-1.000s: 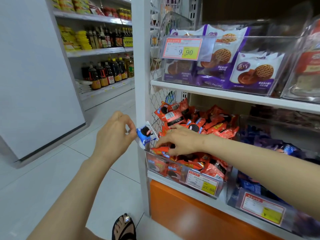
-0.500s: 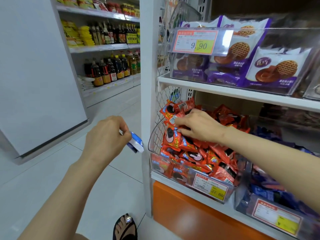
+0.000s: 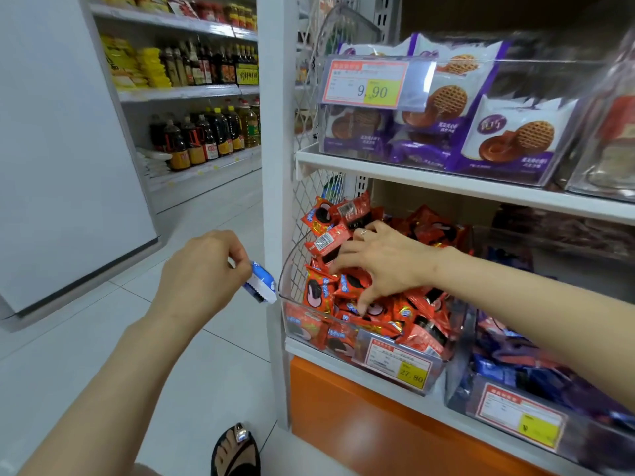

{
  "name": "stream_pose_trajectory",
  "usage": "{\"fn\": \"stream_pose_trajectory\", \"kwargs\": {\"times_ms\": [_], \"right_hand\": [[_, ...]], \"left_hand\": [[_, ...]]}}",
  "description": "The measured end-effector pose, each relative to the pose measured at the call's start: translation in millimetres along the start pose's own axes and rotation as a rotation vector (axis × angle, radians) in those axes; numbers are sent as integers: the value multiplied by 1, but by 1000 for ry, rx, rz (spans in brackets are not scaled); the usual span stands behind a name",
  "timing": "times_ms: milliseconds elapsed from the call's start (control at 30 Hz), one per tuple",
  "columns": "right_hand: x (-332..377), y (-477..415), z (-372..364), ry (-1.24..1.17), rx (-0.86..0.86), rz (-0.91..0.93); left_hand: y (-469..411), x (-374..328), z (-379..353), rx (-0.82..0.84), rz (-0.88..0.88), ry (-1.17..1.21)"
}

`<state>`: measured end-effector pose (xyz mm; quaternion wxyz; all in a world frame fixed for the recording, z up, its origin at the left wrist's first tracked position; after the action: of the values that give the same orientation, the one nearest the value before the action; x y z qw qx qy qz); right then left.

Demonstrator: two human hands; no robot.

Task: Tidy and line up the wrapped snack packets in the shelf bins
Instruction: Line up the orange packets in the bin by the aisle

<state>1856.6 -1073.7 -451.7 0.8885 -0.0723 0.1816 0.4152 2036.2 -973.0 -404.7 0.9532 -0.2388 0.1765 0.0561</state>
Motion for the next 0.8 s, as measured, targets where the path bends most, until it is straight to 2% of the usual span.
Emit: {"fn": "stream_pose_trajectory", "kwargs": {"times_ms": [100,200,267,367,500,600,700,800], "right_hand": [[5,-1,2,146,-115,1],[-4,-3,10,61,-195,-92],[-12,-4,8,-39,-138,-137],[-18,2,7,-367,-7,-149],[-20,17,24,-943,3,-112],[-7,26,30,-1161,88,-32],[-11,35,33,-1155,93,-88],[-34,49,38,-995,-86,-241]], "left_hand": [[0,-6,-3,-2,-18,34],[0,-10,-6,3,-47,46],[-1,-13,-8,12,-70,64],[-2,-22,-11,14,-114,108],[-4,-51,-15,3,-270,324],[-2,-80,-20,7,-405,482],[0,-98,-25,-23,-474,550],[-1,-102,-40,28,-409,641]]}}
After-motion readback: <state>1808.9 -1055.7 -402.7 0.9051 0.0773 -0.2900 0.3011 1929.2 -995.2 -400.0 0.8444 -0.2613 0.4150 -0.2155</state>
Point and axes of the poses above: each hand's wrist, its own y-axis away from the middle knuckle, its own z-axis out of the back of the hand, x = y × z, the point moved 9 cm from there along -y, towards the middle knuckle, and after that the axes turned 10 degrees about -z, right-handed, at the moved point
